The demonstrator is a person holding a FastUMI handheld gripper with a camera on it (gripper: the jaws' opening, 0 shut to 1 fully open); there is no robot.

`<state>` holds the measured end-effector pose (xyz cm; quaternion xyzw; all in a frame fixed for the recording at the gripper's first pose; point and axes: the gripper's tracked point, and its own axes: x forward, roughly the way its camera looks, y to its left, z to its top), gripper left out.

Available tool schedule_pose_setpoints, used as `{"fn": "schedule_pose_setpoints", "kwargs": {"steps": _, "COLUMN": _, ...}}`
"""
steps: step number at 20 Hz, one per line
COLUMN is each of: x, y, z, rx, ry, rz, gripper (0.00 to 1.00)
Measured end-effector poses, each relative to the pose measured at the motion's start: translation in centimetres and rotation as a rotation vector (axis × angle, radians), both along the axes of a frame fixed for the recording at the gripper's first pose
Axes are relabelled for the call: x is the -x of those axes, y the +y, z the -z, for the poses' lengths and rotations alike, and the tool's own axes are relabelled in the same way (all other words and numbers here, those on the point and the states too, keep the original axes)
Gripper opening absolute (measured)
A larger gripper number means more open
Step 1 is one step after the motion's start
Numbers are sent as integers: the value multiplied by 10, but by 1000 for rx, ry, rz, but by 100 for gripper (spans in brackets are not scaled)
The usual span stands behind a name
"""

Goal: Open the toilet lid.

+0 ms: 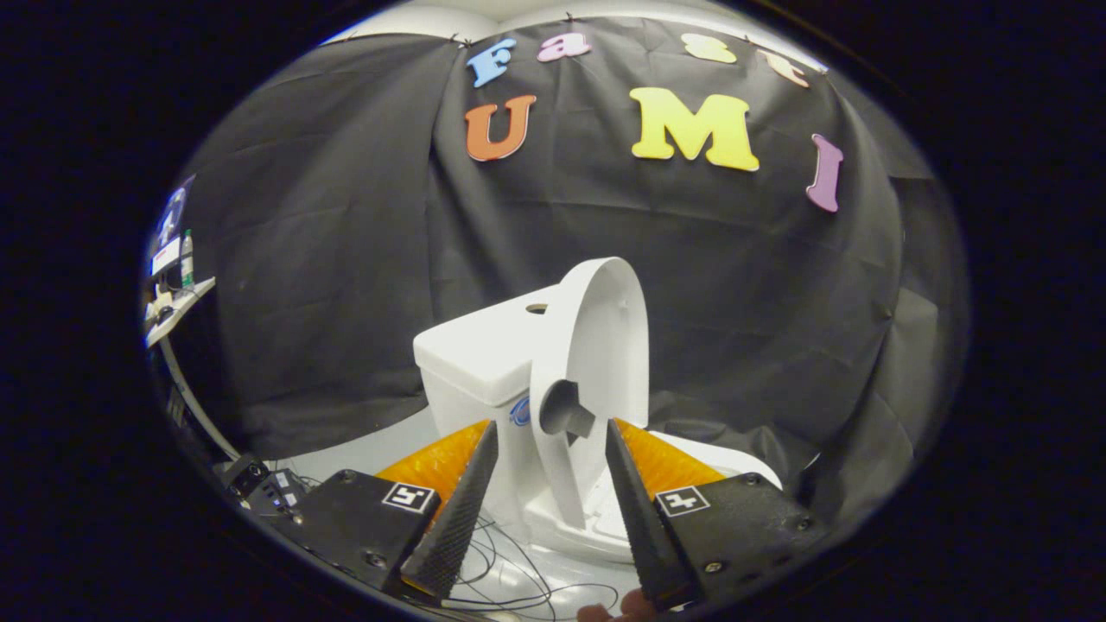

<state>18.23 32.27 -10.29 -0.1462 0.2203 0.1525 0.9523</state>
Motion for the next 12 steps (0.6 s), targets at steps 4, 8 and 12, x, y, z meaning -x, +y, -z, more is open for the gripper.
{"fn": "schedule_pose_setpoints", "kwargs": {"steps": 4, "x": 33, "y": -40, "z": -18, "rx": 1, "ry": -85, "rz": 3, "gripper": 79}}
{"fn": "schedule_pose_setpoints", "kwargs": {"steps": 8, "x": 63, "y": -84, "z": -40, "rx": -16, "ry": -162, "rz": 13, "gripper": 79}}
{"fn": "schedule_pose_setpoints", "kwargs": {"steps": 12, "x": 86, "y": -132, "z": -50, "rx": -55, "ry": -200, "rz": 78, "gripper": 79}}
